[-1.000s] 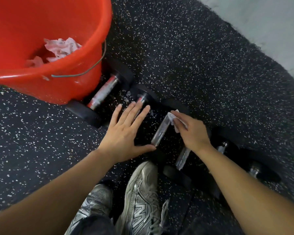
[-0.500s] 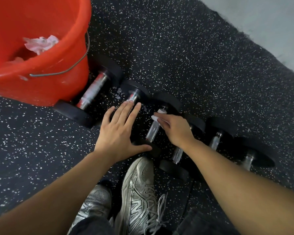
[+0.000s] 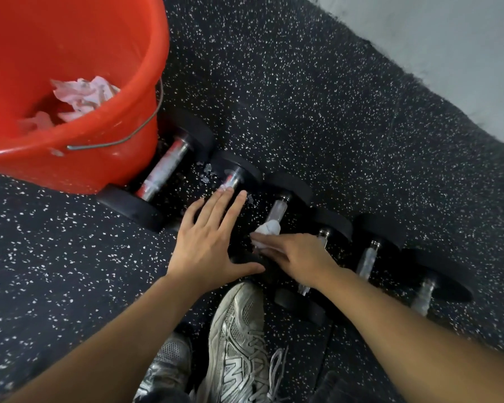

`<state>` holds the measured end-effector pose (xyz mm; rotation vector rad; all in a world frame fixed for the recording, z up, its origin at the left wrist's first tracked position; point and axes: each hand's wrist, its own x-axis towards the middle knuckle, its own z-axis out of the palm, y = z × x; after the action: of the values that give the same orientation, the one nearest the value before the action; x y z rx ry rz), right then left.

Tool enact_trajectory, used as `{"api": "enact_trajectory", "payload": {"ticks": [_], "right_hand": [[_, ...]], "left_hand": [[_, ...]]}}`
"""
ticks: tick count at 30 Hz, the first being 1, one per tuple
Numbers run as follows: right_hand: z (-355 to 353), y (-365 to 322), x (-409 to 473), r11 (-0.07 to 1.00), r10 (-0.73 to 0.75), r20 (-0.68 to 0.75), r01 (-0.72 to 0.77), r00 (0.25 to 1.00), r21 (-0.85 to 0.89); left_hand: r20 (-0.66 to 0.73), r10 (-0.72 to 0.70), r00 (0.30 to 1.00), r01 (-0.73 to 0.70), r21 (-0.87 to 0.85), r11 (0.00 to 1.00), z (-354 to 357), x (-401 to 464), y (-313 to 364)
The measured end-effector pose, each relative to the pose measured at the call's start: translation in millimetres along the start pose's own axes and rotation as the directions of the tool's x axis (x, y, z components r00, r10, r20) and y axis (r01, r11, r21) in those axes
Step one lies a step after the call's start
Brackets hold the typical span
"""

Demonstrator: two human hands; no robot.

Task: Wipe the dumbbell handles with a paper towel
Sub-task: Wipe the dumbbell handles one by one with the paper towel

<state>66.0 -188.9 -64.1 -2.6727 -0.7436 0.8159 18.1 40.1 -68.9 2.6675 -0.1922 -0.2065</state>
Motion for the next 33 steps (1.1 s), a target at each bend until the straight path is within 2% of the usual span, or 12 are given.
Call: {"api": "enact_trajectory", "payload": {"ticks": [4, 11, 15, 18, 20, 27, 31, 33], "right_hand": [[0.0, 7.3, 6.3, 0.996, 0.052, -0.094, -0.058, 0.994, -0.066], [6.5, 6.5, 6.6, 0.983, 0.065, -0.232, -0.022, 0.971, 0.183], [-3.2, 3.9, 15.6, 0.98, 0.157, -0.382, -0.094, 0.911, 0.178], [-9.9, 6.3, 23.7, 0.983, 0.184, -0.299, -0.18, 0.936, 0.041], [-7.3, 11.7, 26.1, 0.984, 0.164, -0.272, -0.178, 0.948, -0.029], [-2.0, 9.4, 11.6, 0.971, 0.104, -0.29, -0.035, 0.951, 0.236], [11.7, 4.7, -5.4, 0.97, 0.046, -0.064, -0.029, 0.997, 0.242], [15.8, 6.2, -5.8, 0.98, 0.03, -0.036, -0.023, 0.999, 0.197]], "left_hand": [[0.009, -0.003, 1.0, 0.003, -0.025, 1.0, -1.7, 0.8, 0.0], [-0.004, -0.003, 1.0, 0.003, -0.037, 0.999, -1.2, 0.3, -2.1], [-0.014, 0.0, 1.0, 0.0, -0.042, 0.999, 0.9, 0.2, -2.2], [-0.014, 0.002, 1.0, -0.002, -0.034, 0.999, 1.2, 0.5, -2.0], [-0.011, 0.001, 1.0, -0.002, -0.037, 0.999, 1.0, 0.8, -1.8], [-0.003, 0.001, 1.0, -0.001, -0.035, 0.999, -0.4, 0.5, -0.9], [-0.005, -0.004, 1.0, 0.003, -0.033, 0.999, 0.0, 0.8, -1.3], [-0.002, -0.006, 1.0, 0.006, -0.032, 0.999, 0.2, 0.9, -1.1]]}}
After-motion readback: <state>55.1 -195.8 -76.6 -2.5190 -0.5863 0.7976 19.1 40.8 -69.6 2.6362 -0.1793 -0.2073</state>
